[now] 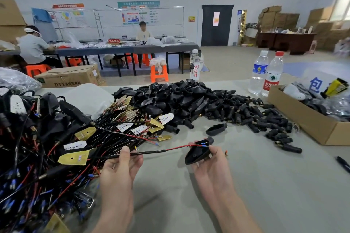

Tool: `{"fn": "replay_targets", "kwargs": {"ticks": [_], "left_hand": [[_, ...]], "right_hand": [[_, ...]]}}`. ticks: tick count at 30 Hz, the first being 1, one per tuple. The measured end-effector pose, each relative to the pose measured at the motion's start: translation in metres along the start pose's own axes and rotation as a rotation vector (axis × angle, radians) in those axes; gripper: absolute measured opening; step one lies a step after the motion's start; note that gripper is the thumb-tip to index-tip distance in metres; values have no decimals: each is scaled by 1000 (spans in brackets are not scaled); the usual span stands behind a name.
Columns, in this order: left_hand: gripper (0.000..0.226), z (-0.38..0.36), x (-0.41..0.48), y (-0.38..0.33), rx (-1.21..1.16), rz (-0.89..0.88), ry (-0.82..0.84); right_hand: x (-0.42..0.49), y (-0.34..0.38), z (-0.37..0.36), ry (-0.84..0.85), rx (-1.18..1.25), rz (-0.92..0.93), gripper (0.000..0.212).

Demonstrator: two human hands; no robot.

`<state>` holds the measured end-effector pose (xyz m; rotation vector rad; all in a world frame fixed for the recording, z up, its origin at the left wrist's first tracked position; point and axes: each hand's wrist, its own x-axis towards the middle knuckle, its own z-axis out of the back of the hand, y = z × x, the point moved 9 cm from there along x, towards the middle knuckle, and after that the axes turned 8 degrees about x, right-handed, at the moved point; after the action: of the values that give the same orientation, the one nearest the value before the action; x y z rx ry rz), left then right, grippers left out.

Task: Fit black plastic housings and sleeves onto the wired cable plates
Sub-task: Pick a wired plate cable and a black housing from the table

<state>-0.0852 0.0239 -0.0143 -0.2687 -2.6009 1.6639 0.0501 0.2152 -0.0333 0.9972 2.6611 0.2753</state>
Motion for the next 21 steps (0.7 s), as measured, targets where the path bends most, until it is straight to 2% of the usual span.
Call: {"fn": "replay_targets", "kwargs": {"ticks": [7, 12, 21], "left_hand": [[24, 0, 1, 9, -48, 81, 15], [22, 0, 1, 13, -56, 108, 23], [25, 1, -2, 7, -47, 93, -12]], "right_hand": [[-4, 2, -4, -13, -12, 43, 25], [-3, 3, -4, -34, 22, 64, 35], [-3, 6, -1, -48, -66, 112, 22]]}}
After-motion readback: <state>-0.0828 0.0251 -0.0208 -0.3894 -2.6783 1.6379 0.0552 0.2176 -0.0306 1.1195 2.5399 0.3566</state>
